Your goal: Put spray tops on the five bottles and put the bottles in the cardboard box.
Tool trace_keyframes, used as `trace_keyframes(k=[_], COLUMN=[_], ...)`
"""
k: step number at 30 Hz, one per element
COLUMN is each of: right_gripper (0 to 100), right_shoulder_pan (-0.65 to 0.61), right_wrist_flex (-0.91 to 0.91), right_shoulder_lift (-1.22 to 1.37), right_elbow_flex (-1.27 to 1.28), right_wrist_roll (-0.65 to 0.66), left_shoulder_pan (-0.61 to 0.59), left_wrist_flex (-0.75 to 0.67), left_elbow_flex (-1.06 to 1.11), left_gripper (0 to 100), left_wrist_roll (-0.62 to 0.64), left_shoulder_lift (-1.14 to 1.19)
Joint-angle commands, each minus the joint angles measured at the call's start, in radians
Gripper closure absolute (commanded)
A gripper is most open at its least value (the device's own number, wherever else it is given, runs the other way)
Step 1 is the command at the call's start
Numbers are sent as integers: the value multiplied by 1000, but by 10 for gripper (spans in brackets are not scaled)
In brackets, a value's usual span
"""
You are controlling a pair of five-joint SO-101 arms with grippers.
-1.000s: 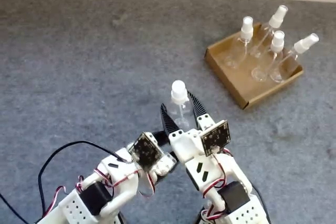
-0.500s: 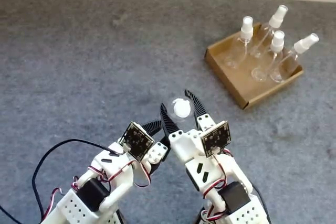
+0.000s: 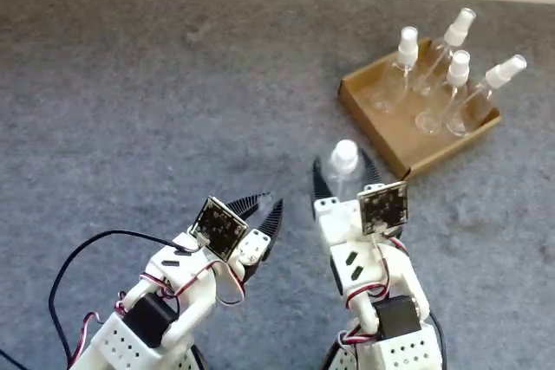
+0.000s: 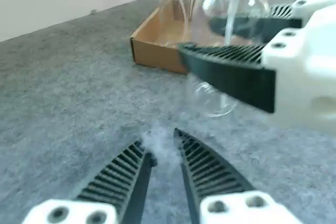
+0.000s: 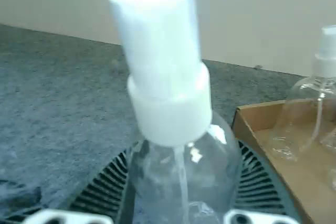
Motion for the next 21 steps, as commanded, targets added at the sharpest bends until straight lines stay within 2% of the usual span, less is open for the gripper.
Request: trace_keyframes(k=[1,11,15,21], right_gripper=[828,828,828,827], right_shoulder_pan=[21,25,38,140], right_wrist_flex=[-1,-1,-1,2], right_shoulder_lift=[-16,-16,-16,-16], right_elbow_flex=[56,58,58,48], right_wrist_roll=[-3,-3,-3,-3], left_shoulder_pan=[-15,-28,-128,-309], left_wrist_flex=[3,29,35,34], left_elbow_flex=[18,18,18,18], left_gripper=[995,995,995,995], left_wrist_roll=[-6,-6,-6,-6], left_shoulder_lift=[-13,-13,-13,-13])
